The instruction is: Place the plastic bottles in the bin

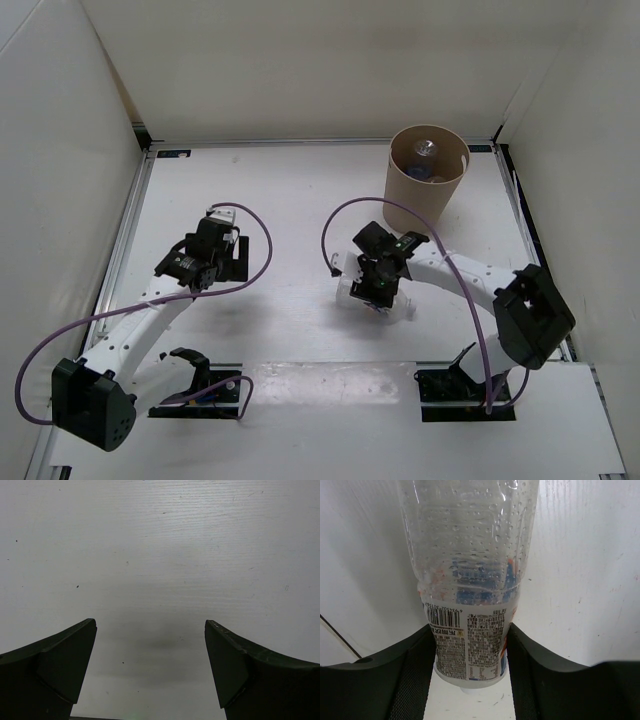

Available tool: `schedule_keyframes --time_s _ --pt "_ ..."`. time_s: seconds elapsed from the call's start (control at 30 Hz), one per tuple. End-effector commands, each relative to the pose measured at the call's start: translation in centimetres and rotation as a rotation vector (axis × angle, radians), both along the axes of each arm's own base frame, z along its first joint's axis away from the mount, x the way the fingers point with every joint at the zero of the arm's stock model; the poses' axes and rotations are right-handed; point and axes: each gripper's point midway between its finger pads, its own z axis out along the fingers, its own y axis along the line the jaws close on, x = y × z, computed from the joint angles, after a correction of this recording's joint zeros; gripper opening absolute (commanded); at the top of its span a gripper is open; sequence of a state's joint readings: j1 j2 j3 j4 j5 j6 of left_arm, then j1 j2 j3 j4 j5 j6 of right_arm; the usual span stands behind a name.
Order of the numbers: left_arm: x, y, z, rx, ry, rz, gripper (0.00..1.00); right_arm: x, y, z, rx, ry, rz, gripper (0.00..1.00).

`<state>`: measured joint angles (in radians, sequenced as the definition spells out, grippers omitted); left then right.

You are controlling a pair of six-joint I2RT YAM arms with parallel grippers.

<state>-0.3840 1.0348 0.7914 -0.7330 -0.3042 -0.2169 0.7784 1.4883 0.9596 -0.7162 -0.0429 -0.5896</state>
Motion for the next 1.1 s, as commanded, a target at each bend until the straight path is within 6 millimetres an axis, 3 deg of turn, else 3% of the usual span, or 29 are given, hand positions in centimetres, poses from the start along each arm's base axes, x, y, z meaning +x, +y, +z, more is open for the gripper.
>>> schedule_keyframes --time_s 0.0,0.1,0.17,0.37,0.7,0.77,0.8,0.87,1.03,1.07 --pt "0.1 0.5 0.3 0.012 -0.019 0.01 1.0 -1.3 -1.9 -1.7 -0.116 0.064 0.078 0.43" --pt "0.1 0.5 0.3 0.019 -0.016 0.004 1.0 0.0 -1.9 -1.3 -0.141 0.001 0.09 0.54" --pt "0.1 0.6 0.5 0.019 -0.021 0.005 1.0 0.9 -1.9 -1.0 -0.151 -0.045 0.091 0.67" --pt "-0.2 0.6 0.7 0.017 -0.012 0.005 1.0 1.3 -1.1 -0.4 -0.164 -0.087 0.105 0.9" --pt "-0.9 0.8 2.2 0.001 -0.014 0.026 1.0 2.1 0.9 -1.1 -0.181 -0.015 0.155 0.89" --pt "-1.0 0.8 2.5 -0.003 -0.023 0.027 1.0 2.0 1.2 -1.6 -0.196 0.024 0.172 0.79" --pt "-1.0 0.8 2.6 -0.004 -0.026 0.029 1.0 1.6 1.2 -1.6 -0.193 0.051 0.192 0.66" --pt "-1.0 1.0 2.7 -0.005 -0.032 0.034 1.0 1.8 1.5 -1.7 -0.2 0.065 0.202 0.53" --pt "-0.7 1.4 2.5 0.005 -0.034 0.042 1.0 2.3 2.9 -0.2 -0.131 0.06 0.188 0.49" --pt "-0.6 1.7 2.4 0.007 -0.034 0.053 1.0 2.9 3.8 1.5 -0.086 0.026 0.167 0.48"
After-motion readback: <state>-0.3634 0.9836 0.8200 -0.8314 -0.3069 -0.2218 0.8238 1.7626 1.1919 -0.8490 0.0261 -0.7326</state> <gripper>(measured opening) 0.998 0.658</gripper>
